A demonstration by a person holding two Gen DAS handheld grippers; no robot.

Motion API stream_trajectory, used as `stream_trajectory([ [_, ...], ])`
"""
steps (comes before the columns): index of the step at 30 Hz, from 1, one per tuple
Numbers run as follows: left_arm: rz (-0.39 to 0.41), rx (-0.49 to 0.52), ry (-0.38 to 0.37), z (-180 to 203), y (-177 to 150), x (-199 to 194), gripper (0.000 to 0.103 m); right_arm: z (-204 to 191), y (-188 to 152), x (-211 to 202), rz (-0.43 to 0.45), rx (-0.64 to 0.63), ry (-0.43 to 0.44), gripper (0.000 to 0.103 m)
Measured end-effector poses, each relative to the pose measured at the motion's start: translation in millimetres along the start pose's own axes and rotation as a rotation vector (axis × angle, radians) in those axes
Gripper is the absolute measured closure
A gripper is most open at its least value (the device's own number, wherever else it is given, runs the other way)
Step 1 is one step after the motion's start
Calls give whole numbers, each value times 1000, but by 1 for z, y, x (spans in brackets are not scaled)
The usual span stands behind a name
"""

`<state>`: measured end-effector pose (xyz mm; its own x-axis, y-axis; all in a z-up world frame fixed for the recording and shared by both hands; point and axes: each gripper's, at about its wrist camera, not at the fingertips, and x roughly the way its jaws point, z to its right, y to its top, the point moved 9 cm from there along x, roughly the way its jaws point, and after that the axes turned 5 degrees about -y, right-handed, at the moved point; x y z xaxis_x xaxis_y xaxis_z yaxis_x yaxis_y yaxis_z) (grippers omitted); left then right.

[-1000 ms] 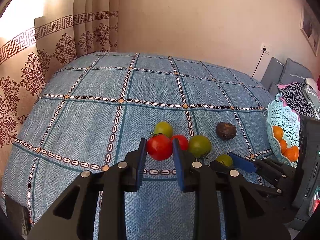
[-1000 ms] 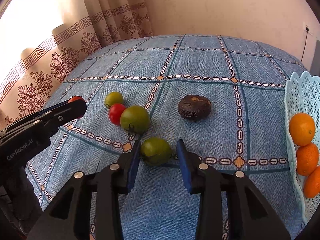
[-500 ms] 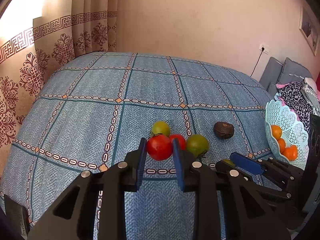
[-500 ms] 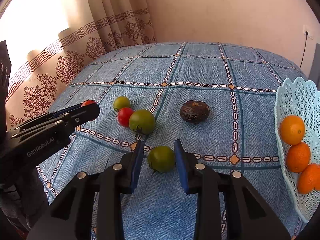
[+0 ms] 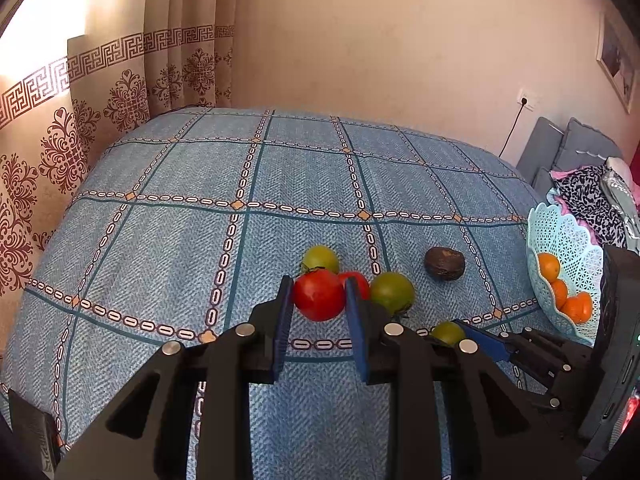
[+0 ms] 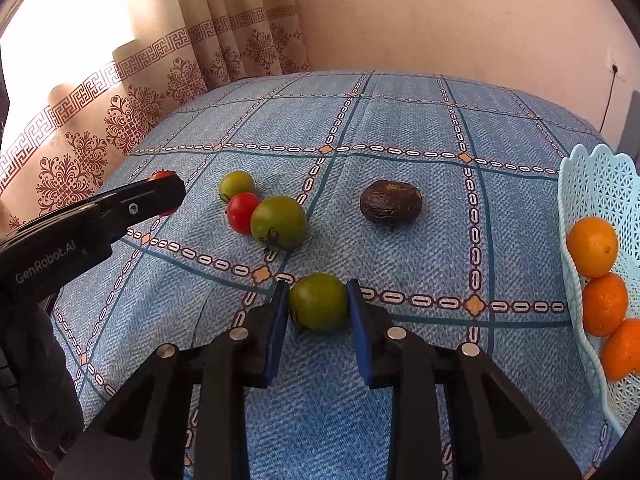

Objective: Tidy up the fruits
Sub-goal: 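Carry the green tomato into the basket and open the right tool while the left tool carries its tomato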

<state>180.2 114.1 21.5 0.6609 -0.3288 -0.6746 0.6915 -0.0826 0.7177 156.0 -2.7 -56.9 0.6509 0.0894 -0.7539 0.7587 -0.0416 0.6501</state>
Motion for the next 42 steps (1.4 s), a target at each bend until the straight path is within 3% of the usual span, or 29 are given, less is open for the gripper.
stream_trajectory([
  [17, 21, -15, -102, 15, 5, -6, 76, 34, 3, -64, 114, 96, -11, 74],
  [42, 27, 142, -144, 100, 15, -22, 76, 188, -15, -140, 253, 345, -204, 74],
])
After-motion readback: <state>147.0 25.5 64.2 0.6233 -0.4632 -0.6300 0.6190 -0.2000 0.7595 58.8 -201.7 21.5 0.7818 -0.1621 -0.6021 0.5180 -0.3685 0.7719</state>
